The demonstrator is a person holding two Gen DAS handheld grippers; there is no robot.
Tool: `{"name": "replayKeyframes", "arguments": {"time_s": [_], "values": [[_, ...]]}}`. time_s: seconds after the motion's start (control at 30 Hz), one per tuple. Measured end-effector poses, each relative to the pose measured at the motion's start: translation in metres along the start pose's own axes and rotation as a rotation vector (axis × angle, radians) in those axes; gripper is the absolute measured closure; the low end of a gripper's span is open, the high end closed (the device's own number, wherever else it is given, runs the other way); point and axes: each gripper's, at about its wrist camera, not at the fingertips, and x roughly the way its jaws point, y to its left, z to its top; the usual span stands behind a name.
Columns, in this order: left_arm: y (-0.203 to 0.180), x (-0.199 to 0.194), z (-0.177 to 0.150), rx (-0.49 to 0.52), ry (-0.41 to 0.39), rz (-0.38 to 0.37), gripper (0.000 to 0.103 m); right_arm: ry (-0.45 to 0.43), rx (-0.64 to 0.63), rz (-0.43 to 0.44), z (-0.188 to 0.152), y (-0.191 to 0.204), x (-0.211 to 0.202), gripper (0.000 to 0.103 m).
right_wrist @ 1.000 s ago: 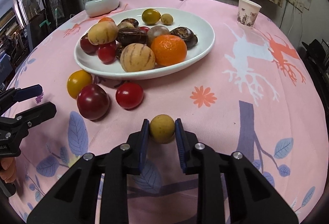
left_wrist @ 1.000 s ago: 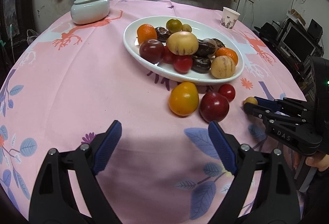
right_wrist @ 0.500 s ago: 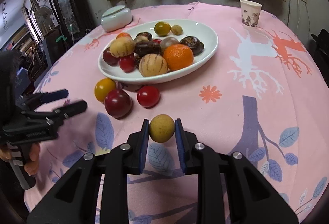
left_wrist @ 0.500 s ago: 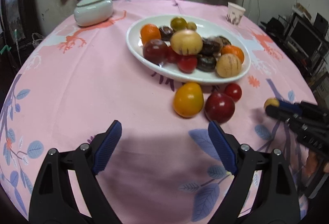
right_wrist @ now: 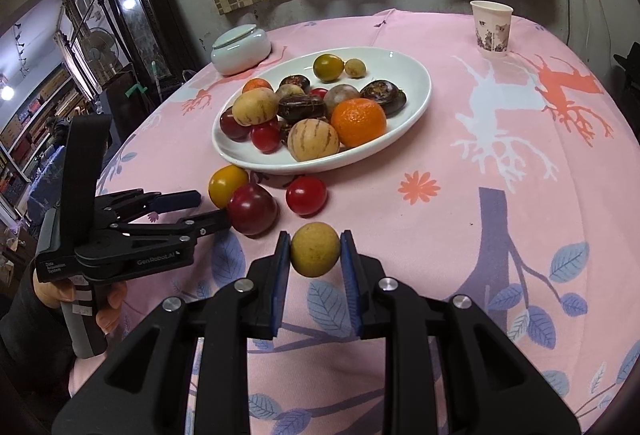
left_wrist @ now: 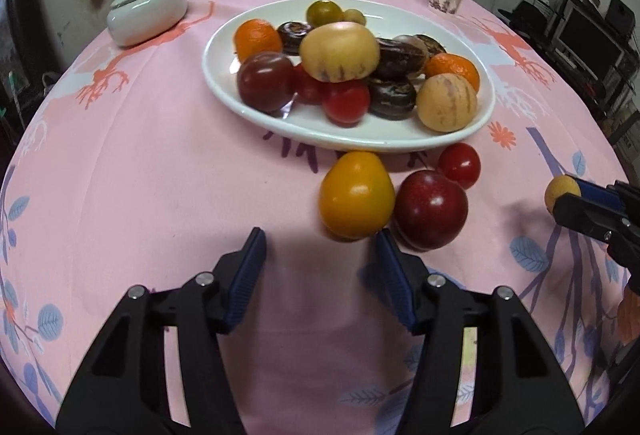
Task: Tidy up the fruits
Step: 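Grasp a yellow tomato with the left tool while the right tool holds the yellow fruit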
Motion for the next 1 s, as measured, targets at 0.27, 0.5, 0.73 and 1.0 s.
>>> {"name": "replayKeyframes", "arguments": {"time_s": [0.27,0.5,0.73,1.0], "values": [[-0.010,0.008,0.009,0.036,-0.008,-0.008,0.046,0.017,-0.011,0.001,-0.001,0.001,0.005,0.078],[-0.005,0.008,0.013,-0.004,-0.021,-0.048,0.064,0.021,-0.020,-0.004,-0.002,0.002,0.006,0.078],[-0.002,-0.014,-0.001,-0.017,-0.036,-0.063,0.065,0.009,-0.029,0.009,-0.002,0.005,0.002,0.078],[-0.004,-0.051,-0.008,0.000,-0.089,-0.090,0.064,-0.013,-0.031,-0.019,-0.001,0.008,-0.002,0.078]]}}
